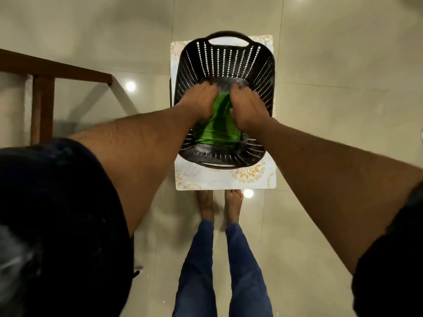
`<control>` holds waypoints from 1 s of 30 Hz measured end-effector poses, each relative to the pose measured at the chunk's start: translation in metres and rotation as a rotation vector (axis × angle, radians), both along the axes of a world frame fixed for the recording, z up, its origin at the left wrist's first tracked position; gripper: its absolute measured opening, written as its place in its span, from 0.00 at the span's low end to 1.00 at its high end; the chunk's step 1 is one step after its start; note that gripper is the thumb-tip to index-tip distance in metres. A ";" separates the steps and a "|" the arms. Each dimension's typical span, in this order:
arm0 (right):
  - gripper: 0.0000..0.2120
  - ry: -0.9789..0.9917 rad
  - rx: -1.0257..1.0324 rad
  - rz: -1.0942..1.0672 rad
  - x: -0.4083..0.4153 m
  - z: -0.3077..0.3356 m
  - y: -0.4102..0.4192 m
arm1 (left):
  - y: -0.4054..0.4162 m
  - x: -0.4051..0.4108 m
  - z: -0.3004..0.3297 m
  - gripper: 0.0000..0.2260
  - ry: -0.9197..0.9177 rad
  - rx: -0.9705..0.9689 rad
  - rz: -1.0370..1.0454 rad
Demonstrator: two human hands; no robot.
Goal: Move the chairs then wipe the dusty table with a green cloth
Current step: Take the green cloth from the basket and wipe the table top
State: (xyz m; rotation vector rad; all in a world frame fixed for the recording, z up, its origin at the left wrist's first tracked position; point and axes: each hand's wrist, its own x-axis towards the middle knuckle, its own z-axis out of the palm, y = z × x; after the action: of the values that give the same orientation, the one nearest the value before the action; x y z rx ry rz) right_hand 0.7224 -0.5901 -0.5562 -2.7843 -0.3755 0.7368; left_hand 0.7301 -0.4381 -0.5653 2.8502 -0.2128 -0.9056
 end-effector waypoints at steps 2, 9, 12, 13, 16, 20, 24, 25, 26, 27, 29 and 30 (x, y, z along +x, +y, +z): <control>0.27 -0.006 -0.038 0.006 -0.002 -0.009 0.004 | 0.001 -0.003 -0.011 0.26 -0.044 0.046 -0.018; 0.35 -0.033 -0.107 -0.042 -0.008 -0.016 0.009 | -0.005 -0.011 -0.005 0.07 -0.205 -0.055 0.086; 0.28 -0.044 -0.116 -0.041 -0.009 0.002 0.009 | -0.003 -0.024 0.013 0.16 -0.152 -0.277 0.233; 0.26 -0.051 -0.108 -0.046 -0.011 0.011 0.008 | -0.002 -0.030 0.018 0.15 -0.112 -0.331 0.303; 0.28 -0.052 -0.010 -0.063 -0.014 0.061 0.003 | 0.006 -0.044 0.053 0.06 -0.077 -0.509 0.608; 0.10 -0.022 0.187 -0.117 -0.019 0.153 -0.007 | 0.012 -0.061 0.144 0.09 -0.102 -0.697 0.886; 0.07 0.081 0.563 -0.387 -0.009 0.257 -0.024 | 0.022 -0.064 0.257 0.05 -0.061 -1.107 1.212; 0.07 0.143 0.710 -0.464 -0.009 0.286 -0.025 | 0.025 -0.063 0.286 0.03 -0.028 -1.212 1.285; 0.05 0.215 0.873 -0.554 -0.010 0.315 -0.023 | 0.028 -0.064 0.312 0.04 -0.010 -1.321 1.341; 0.03 0.287 1.005 -0.628 -0.012 0.342 -0.019 | 0.030 -0.065 0.337 0.04 -0.005 -1.422 1.371; 0.06 0.423 1.174 -0.704 -0.015 0.381 -0.007 | 0.033 -0.065 0.373 0.07 -0.002 -1.545 1.390; 0.10 0.499 1.202 -0.704 -0.018 0.398 0.001 | 0.036 -0.066 0.387 0.10 0.003 -1.548 1.398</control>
State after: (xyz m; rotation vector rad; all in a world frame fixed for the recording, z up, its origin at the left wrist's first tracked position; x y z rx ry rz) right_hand 0.7046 -0.5890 -0.1586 -1.3764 0.2204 0.6504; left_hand 0.6637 -0.4020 -0.1779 1.0068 0.6823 -0.1407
